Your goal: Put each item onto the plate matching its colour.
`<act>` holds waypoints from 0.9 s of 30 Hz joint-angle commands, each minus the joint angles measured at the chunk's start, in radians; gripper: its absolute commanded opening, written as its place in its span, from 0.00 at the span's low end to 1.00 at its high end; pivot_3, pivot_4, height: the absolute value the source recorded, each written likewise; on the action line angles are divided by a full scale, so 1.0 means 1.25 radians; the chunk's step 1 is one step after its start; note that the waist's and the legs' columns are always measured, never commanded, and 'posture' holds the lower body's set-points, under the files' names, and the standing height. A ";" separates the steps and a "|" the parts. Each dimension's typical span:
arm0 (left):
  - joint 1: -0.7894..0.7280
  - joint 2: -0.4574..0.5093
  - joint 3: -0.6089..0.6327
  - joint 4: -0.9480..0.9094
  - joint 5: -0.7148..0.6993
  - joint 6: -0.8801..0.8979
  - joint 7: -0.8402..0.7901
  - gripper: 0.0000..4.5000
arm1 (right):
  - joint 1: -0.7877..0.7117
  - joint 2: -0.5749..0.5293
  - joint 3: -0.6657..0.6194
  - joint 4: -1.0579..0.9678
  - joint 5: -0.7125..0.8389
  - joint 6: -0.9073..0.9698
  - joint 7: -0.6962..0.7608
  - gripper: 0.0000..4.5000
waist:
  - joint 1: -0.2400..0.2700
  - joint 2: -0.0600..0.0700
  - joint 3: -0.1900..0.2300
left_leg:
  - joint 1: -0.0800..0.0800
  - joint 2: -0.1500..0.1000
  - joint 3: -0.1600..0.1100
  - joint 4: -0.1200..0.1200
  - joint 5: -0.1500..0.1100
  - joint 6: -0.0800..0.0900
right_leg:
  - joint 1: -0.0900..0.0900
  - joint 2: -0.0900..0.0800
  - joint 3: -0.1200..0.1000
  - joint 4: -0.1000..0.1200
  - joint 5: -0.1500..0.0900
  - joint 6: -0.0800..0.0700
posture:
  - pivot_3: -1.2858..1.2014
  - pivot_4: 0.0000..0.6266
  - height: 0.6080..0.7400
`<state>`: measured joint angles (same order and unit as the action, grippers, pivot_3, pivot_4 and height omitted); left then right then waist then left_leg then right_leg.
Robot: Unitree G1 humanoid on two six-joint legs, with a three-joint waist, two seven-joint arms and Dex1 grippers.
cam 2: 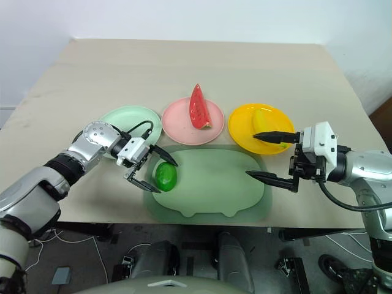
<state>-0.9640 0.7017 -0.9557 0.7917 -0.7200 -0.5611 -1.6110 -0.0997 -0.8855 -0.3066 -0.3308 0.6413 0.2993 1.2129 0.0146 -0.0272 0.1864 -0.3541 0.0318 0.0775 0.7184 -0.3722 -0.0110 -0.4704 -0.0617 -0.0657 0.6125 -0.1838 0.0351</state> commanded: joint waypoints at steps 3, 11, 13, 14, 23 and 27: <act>-0.013 -0.007 0.005 0.015 -0.019 -0.019 -0.003 0.86 | 0.015 -0.003 -0.005 -0.012 -0.023 -0.026 -0.007 1.00 | 0.000 0.000 0.000 | 0.000 0.000 0.000 0.000 0.000 0.000 | 0.000 0.000 0.000 0.000 0.000 0.000 | 0.52 0.24 0.97; -0.004 0.020 0.101 -0.014 -0.059 0.026 -0.003 0.75 | -0.012 0.003 0.020 0.003 -0.021 -0.022 -0.005 1.00 | -0.001 0.000 0.000 | 0.000 0.000 0.000 0.000 0.000 0.000 | 0.000 0.000 0.000 0.000 0.000 0.000 | 0.52 0.24 0.97; -0.006 0.043 0.155 -0.048 -0.087 0.069 -0.003 0.75 | -0.022 0.003 0.026 0.017 -0.022 -0.024 0.003 1.00 | -0.001 0.000 0.000 | 0.000 0.000 0.000 0.000 0.000 0.000 | 0.000 0.000 0.000 0.000 0.000 0.000 | 0.52 0.24 0.97; -0.005 0.053 0.180 -0.064 -0.097 0.090 -0.003 0.75 | -0.028 0.003 0.029 0.023 -0.022 -0.024 0.007 1.00 | -0.002 0.000 0.000 | 0.000 0.000 0.000 0.000 0.000 0.000 | 0.000 0.000 0.000 0.000 0.000 0.000 | 0.52 0.24 0.97; 0.061 0.137 0.453 0.005 -0.010 0.169 0.001 0.75 | -0.096 0.025 0.070 0.054 -0.006 0.004 -0.003 1.00 | -0.001 0.000 0.000 | 0.001 0.000 0.000 0.000 0.000 0.000 | 0.000 0.000 0.000 0.000 0.000 0.000 | 0.52 0.24 0.97; 0.101 0.124 0.541 0.047 0.079 0.158 0.026 0.75 | -0.105 0.041 0.078 0.052 -0.006 0.007 -0.006 1.00 | 0.002 0.000 0.000 | 0.000 0.000 0.000 0.000 0.000 0.000 | 0.000 0.000 -0.001 0.000 0.000 0.000 | 0.52 0.24 0.97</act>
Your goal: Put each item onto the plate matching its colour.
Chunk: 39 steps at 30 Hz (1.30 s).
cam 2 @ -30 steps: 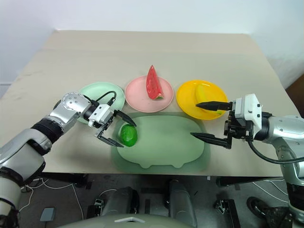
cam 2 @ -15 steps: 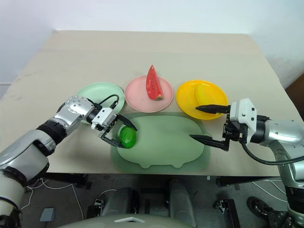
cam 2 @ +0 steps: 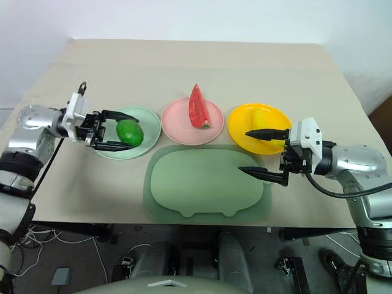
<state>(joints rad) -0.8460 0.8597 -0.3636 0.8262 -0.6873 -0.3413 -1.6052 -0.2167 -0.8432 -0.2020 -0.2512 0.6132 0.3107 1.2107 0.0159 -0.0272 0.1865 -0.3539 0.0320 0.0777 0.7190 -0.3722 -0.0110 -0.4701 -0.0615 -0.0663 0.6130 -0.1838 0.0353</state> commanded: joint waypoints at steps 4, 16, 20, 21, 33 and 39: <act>0.017 -0.030 0.129 0.091 0.145 -0.075 0.067 0.75 | -0.011 0.021 0.004 -0.019 0.016 0.002 -0.003 1.00 | 0.000 0.000 0.000 | 0.000 0.000 0.000 0.001 0.000 0.000 | 0.000 0.000 0.000 0.000 0.000 0.001 | 0.52 0.24 0.97; 0.012 -0.094 0.229 0.225 0.322 -0.115 0.204 0.91 | -0.018 0.038 0.030 -0.018 -0.011 -0.025 -0.006 1.00 | 0.000 0.000 0.000 | 0.001 0.000 0.001 0.000 0.000 0.000 | 0.001 -0.001 0.000 0.000 0.001 0.001 | 0.52 0.24 0.97; 0.008 -0.101 0.264 0.224 0.333 -0.079 0.223 0.99 | -0.013 0.046 0.029 -0.024 -0.016 -0.033 -0.021 1.00 | -0.002 0.000 0.000 | 0.001 0.000 0.001 0.001 0.000 0.000 | 0.001 -0.001 0.000 0.000 0.001 0.002 | 0.52 0.24 0.97; 0.009 -0.099 0.273 0.219 0.330 -0.067 0.216 0.99 | -0.009 0.048 0.029 -0.024 -0.019 -0.039 -0.024 1.00 | -0.002 0.000 0.000 | 0.001 0.000 0.001 0.000 0.000 0.000 | 0.001 -0.001 0.000 0.000 0.001 0.002 | 0.52 0.24 0.97; 0.203 0.006 0.449 -0.113 0.183 0.090 0.072 0.99 | 0.018 0.024 -0.025 0.017 -0.013 -0.042 -0.025 1.00 | -0.009 0.000 0.000 | 0.001 0.000 0.001 0.000 0.000 0.000 | 0.001 -0.001 0.000 0.001 0.001 0.002 | 0.52 0.24 0.97; 0.514 0.087 0.621 -0.292 0.115 0.165 0.085 0.99 | 0.074 -0.001 -0.068 0.056 -0.026 -0.065 0.006 1.00 | -0.010 0.000 0.000 | 0.003 0.002 0.001 -0.002 0.000 0.000 | 0.001 -0.001 0.000 0.001 0.001 0.002 | 0.52 0.24 0.97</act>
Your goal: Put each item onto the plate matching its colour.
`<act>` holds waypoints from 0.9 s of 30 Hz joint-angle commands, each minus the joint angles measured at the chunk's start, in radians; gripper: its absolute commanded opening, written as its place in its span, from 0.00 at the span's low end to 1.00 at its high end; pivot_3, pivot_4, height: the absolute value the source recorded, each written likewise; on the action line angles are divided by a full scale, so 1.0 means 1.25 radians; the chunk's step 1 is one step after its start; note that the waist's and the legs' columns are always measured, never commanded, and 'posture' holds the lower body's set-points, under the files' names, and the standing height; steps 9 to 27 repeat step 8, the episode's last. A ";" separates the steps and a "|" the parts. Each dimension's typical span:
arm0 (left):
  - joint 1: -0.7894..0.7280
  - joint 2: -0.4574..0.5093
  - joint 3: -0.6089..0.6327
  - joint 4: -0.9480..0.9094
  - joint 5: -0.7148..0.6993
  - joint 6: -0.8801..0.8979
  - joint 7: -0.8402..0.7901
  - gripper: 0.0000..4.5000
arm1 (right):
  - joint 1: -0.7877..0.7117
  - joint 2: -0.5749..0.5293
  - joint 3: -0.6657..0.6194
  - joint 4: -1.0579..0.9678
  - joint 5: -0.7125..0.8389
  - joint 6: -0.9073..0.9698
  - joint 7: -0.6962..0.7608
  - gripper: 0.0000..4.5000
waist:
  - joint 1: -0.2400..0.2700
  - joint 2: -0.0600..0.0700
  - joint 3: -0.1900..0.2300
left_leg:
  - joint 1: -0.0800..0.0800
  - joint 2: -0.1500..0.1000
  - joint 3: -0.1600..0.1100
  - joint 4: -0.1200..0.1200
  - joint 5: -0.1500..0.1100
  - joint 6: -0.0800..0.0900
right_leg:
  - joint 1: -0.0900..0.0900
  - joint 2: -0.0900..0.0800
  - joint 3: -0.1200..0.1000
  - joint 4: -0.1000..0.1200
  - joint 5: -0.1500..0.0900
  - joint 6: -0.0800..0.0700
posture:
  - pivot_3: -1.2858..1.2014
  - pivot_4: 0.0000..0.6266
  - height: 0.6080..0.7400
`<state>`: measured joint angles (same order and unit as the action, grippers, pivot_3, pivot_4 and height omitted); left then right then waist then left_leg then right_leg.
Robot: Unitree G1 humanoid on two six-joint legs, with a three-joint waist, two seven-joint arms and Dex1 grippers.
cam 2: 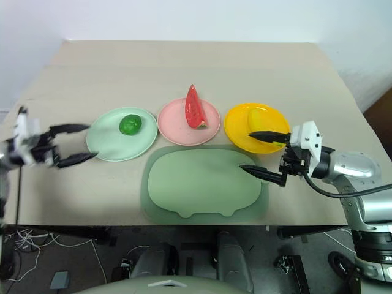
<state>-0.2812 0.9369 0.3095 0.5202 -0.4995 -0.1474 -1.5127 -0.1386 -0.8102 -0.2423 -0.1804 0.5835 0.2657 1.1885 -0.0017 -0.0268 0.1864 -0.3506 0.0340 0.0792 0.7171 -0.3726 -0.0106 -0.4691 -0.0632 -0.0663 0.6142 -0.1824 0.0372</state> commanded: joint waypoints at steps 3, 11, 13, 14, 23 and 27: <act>0.170 0.011 0.149 -0.085 -0.044 0.012 0.037 0.99 | 0.044 -0.035 -0.041 0.030 -0.045 -0.088 0.038 1.00 | 0.012 0.000 0.000 | 0.003 0.000 0.000 0.000 0.000 0.000 | 0.002 0.000 0.000 -0.001 0.000 0.000 | 0.52 0.24 0.97; 0.294 -0.063 0.197 -0.153 -0.057 0.010 0.102 0.99 | 0.092 -0.047 -0.110 0.098 -0.052 -0.135 0.042 1.00 | 0.016 0.001 0.000 | 0.007 0.000 0.000 -0.001 -0.001 0.001 | 0.007 -0.002 0.001 -0.002 -0.002 -0.002 | 0.52 0.24 0.97; 0.294 -0.063 0.197 -0.153 -0.057 0.010 0.102 0.99 | 0.092 -0.047 -0.110 0.098 -0.052 -0.135 0.042 1.00 | 0.016 0.001 0.000 | 0.007 0.000 0.000 -0.001 -0.001 0.001 | 0.007 -0.002 0.001 -0.002 -0.002 -0.002 | 0.52 0.24 0.97; 0.294 -0.063 0.197 -0.153 -0.057 0.010 0.102 0.99 | 0.092 -0.047 -0.110 0.098 -0.052 -0.135 0.042 1.00 | 0.016 0.001 0.000 | 0.007 0.000 0.000 -0.001 -0.001 0.001 | 0.007 -0.002 0.001 -0.002 -0.002 -0.002 | 0.52 0.24 0.97; 0.294 -0.063 0.197 -0.153 -0.057 0.010 0.102 0.99 | 0.092 -0.047 -0.110 0.098 -0.052 -0.135 0.042 1.00 | 0.016 0.001 0.000 | 0.007 0.000 0.000 -0.001 -0.001 0.001 | 0.007 -0.002 0.001 -0.002 -0.002 -0.002 | 0.52 0.24 0.97; 0.294 -0.063 0.197 -0.153 -0.057 0.010 0.102 0.99 | 0.092 -0.047 -0.110 0.098 -0.052 -0.135 0.042 1.00 | 0.016 0.001 0.000 | 0.007 0.000 0.000 -0.001 -0.001 0.001 | 0.007 -0.002 0.001 -0.002 -0.002 -0.002 | 0.52 0.24 0.97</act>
